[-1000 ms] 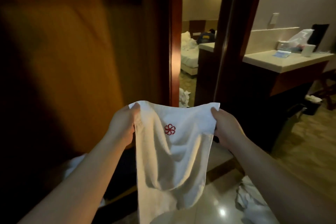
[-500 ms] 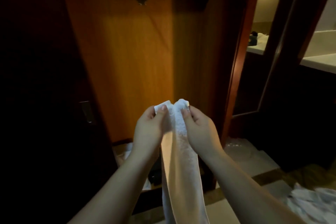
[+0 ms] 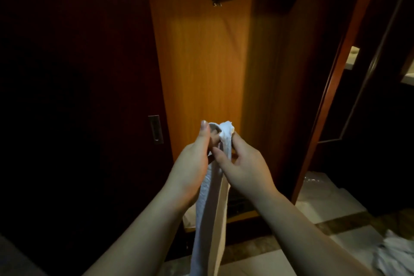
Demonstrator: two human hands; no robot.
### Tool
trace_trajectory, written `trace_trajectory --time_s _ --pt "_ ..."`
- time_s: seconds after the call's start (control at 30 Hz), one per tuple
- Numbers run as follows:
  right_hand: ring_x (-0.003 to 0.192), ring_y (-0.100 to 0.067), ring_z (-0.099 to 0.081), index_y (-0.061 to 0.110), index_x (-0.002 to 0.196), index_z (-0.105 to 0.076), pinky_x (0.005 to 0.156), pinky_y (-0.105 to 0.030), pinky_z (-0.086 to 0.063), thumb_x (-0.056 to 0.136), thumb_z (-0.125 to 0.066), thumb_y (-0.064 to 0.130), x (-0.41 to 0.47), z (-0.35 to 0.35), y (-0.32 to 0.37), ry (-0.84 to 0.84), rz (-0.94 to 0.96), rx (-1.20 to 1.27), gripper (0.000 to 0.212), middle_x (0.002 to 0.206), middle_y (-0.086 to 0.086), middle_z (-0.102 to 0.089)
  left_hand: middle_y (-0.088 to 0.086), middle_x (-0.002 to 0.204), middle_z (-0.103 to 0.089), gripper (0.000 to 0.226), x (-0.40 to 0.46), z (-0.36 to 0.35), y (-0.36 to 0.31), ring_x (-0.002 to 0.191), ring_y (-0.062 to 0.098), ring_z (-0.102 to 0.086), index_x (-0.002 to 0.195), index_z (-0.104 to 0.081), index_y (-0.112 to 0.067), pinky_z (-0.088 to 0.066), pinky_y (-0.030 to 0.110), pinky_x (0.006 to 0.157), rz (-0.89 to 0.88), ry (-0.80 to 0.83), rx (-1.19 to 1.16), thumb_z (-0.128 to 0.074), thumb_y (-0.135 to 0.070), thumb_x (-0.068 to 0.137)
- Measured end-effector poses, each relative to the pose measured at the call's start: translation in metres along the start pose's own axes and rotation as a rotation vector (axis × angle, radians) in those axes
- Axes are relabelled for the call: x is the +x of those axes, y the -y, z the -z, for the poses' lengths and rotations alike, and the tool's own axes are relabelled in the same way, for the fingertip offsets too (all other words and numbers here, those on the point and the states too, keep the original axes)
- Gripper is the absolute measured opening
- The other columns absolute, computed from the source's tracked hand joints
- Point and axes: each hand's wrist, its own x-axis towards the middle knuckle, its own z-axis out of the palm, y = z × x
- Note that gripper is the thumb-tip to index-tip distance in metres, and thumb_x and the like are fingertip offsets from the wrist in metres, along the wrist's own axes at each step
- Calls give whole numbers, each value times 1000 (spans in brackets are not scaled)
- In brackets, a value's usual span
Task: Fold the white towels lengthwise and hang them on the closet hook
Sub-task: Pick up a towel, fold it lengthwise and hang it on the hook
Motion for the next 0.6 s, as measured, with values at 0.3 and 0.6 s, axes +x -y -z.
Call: trace_trajectory --time_s 0.3,0.6 --pt "72 -22 -64 21 94 -69 61 -38 -50 102 -51 39 17 -3 18 -100 -59 197 27 82 -6 -69 -25 122 -61 29 6 26 -3 116 -9 -55 122 -67 -37 -48 15 93 -236 -143 179 -44 -39 104" --pt "73 -5 -63 35 91 -68 60 -18 -46 101 -49 48 36 24 8 -105 -4 192 25 85 7 -69 3 88 -63 19 27 90 1 86 -6 -45 82 -66 -17 -35 13 85 -220 28 873 -72 -34 89"
